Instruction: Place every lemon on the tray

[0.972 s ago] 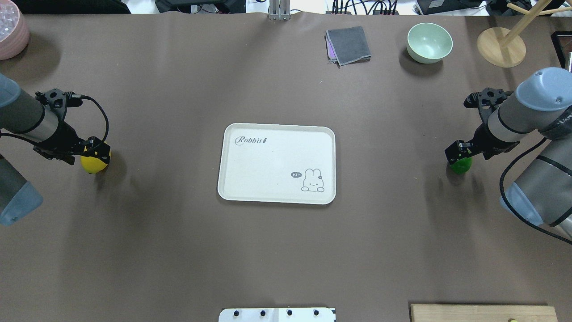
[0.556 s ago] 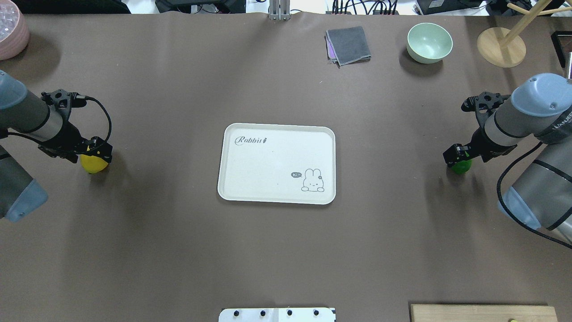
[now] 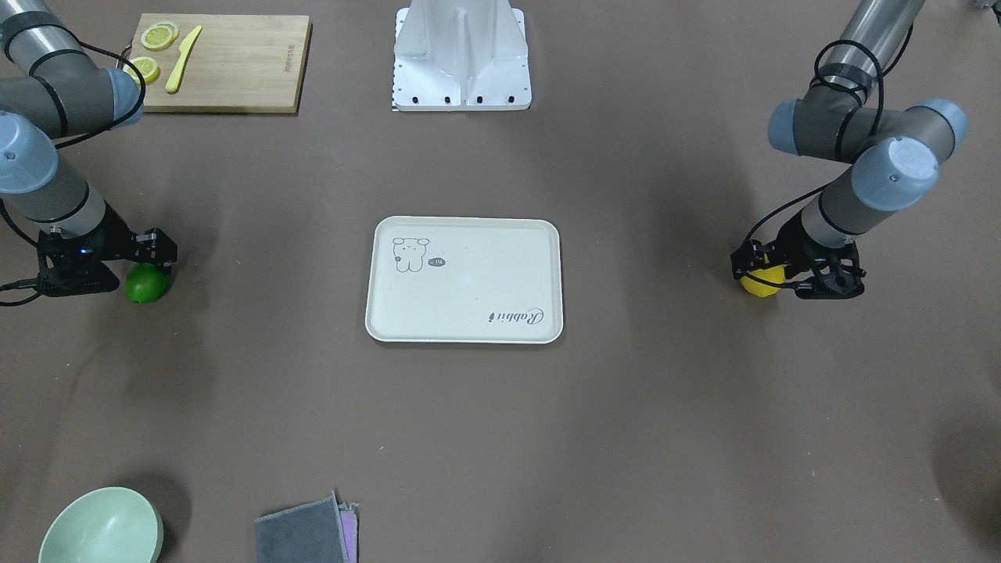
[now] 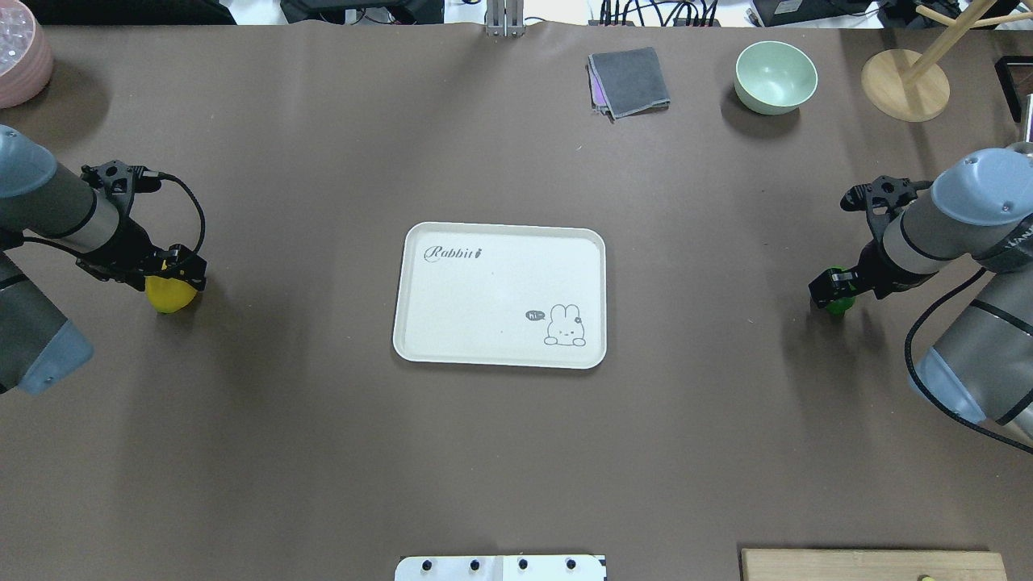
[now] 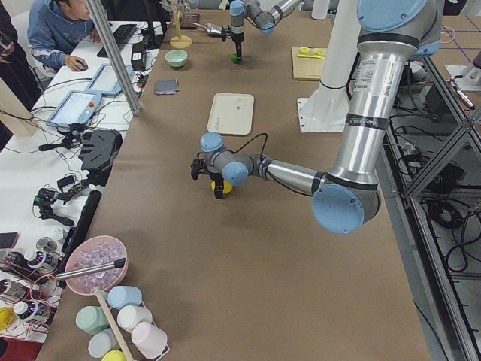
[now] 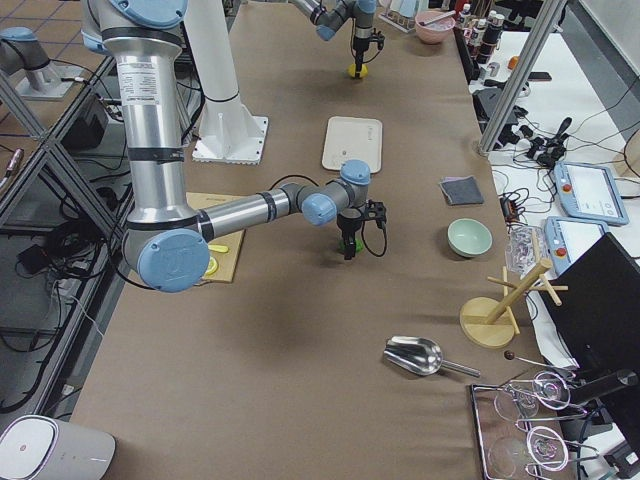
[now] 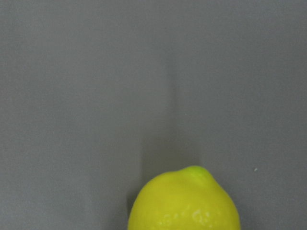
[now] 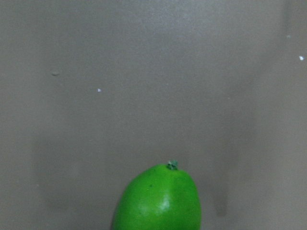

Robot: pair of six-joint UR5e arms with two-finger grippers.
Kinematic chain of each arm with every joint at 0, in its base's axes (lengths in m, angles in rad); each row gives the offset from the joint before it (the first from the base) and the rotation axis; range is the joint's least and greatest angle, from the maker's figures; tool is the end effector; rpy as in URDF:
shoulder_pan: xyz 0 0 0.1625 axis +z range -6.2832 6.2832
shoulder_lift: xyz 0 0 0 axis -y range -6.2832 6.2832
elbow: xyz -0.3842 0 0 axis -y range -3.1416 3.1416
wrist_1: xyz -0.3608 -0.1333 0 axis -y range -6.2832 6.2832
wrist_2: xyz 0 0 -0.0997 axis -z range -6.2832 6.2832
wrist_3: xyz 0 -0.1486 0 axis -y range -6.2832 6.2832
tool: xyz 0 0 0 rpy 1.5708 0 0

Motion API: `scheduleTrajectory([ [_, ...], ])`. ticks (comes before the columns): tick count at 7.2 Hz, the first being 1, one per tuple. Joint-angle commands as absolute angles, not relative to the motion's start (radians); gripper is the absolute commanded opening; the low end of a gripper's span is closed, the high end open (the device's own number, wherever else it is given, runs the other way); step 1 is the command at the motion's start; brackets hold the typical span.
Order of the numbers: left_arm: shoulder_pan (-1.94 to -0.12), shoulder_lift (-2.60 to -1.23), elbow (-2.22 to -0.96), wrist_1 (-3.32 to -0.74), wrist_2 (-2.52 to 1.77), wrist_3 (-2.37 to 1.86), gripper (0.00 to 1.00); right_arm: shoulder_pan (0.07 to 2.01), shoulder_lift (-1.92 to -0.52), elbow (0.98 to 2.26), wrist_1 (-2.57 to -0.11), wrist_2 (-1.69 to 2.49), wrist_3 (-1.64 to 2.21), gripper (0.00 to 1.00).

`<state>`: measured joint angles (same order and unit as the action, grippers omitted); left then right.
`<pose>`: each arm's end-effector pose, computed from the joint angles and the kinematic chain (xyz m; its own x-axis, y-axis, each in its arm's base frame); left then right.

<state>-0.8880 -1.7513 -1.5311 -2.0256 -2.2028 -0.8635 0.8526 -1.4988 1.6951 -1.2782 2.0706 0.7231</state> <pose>0.3281 -0.4756 0.5331 0.6679 0.0097 -0.7442 -0.0225 0.9997 -0.0072 -0.3025 -0.4405 0.5437 0.7689 -0.1202 0.6280 0.0963 0.9927 0.0722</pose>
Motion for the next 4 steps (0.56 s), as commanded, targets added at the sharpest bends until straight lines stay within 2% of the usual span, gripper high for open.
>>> scheduleTrajectory([
  [1, -0.89, -1.75, -1.528, -2.039, -2.201, -0.868, 0.93, 0.85, -1.503, 1.692, -1.266, 2.068, 0.729, 0.7],
  [2, -0.89, -1.747, -1.529, -2.039, -2.201, -0.868, 0.89, 0.848, -1.503, 1.69, -1.266, 2.066, 0.73, 0.4],
  [3, -0.893, -1.741, -1.532, -2.039, -2.201, -0.868, 0.74, 0.847, -1.5, 1.697, -1.264, 2.068, 0.745, 0.0],
  [4, -0.896, -1.738, -1.534, -2.04, -2.2, -0.861, 0.47, 0.845, -1.496, 1.698, -1.264, 2.068, 0.746, 0.0],
])
